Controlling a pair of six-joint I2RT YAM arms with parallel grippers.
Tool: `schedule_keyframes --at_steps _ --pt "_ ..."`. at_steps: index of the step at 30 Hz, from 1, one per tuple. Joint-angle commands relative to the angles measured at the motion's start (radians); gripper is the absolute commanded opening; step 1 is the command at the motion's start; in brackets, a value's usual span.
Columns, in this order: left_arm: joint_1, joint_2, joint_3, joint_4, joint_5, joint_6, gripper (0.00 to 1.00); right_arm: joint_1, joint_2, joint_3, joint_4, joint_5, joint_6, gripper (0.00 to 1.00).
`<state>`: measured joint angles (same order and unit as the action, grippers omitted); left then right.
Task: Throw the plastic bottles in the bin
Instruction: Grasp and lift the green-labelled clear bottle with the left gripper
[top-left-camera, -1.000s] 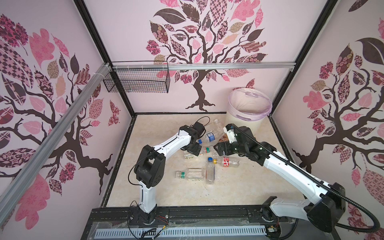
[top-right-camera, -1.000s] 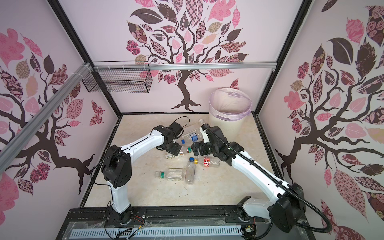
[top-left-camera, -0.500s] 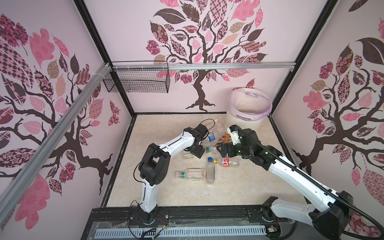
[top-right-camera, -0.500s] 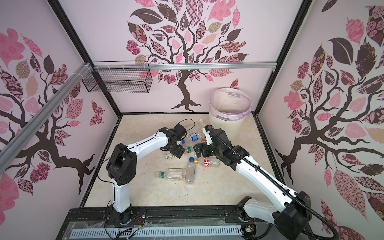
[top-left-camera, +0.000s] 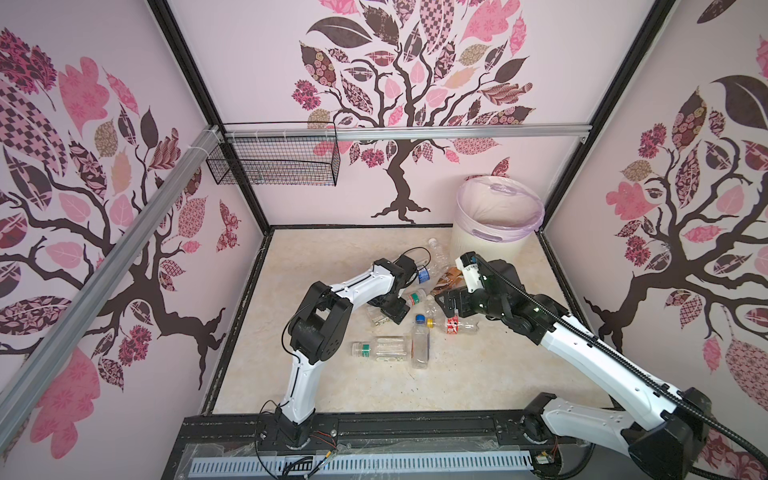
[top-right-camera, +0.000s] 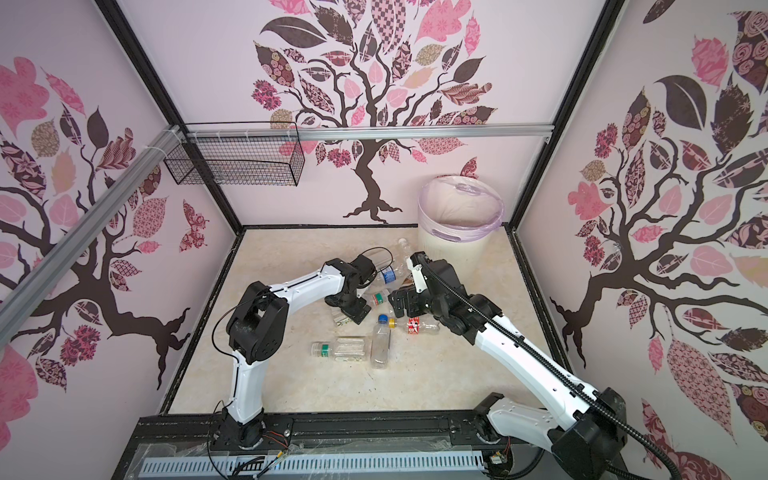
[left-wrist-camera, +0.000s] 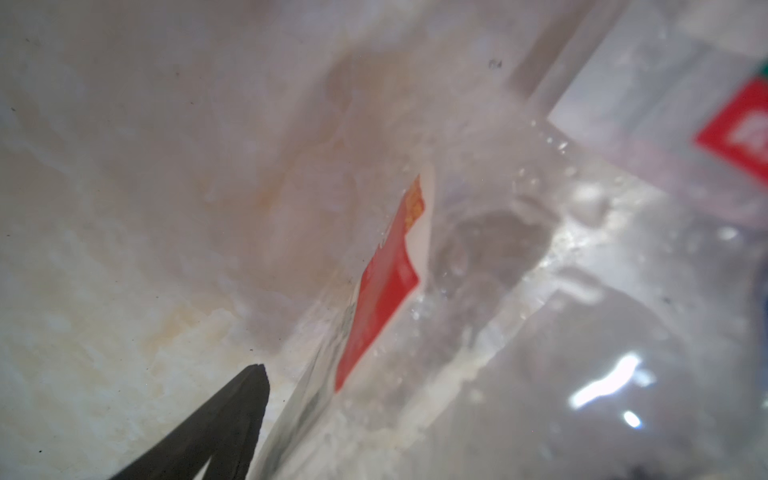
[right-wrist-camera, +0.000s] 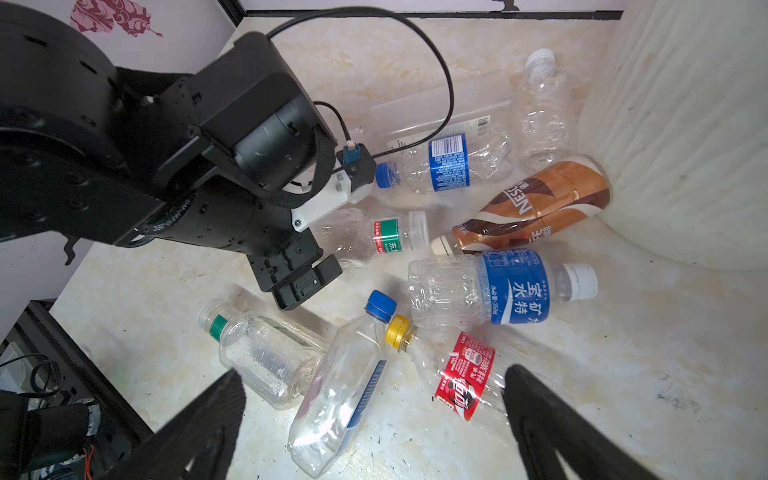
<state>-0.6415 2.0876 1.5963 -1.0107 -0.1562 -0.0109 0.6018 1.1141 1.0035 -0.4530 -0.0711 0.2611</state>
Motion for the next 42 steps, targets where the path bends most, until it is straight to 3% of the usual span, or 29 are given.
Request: schedule_keyframes --at_steps 1,14,28,42 --pt "-0.001 0.003 0.05 -0.018 0.0 -0.006 0.94 0.001 -0.042 -0.009 0.006 0.009 -0.011 1.0" --pt "0.006 -0.081 -0.022 0.023 0.038 -0.027 0.71 0.0 0.041 0.03 0.017 -0.008 0.014 0.99" --pt "0.004 -0.154 -0.052 0.049 0.109 -0.046 0.61 0.001 0.058 0.025 0.074 -0.035 0.129 1.0" --pt "0.005 -0.266 -0.083 0.098 0.177 -0.09 0.54 -0.002 0.045 0.005 0.104 0.023 0.218 0.99"
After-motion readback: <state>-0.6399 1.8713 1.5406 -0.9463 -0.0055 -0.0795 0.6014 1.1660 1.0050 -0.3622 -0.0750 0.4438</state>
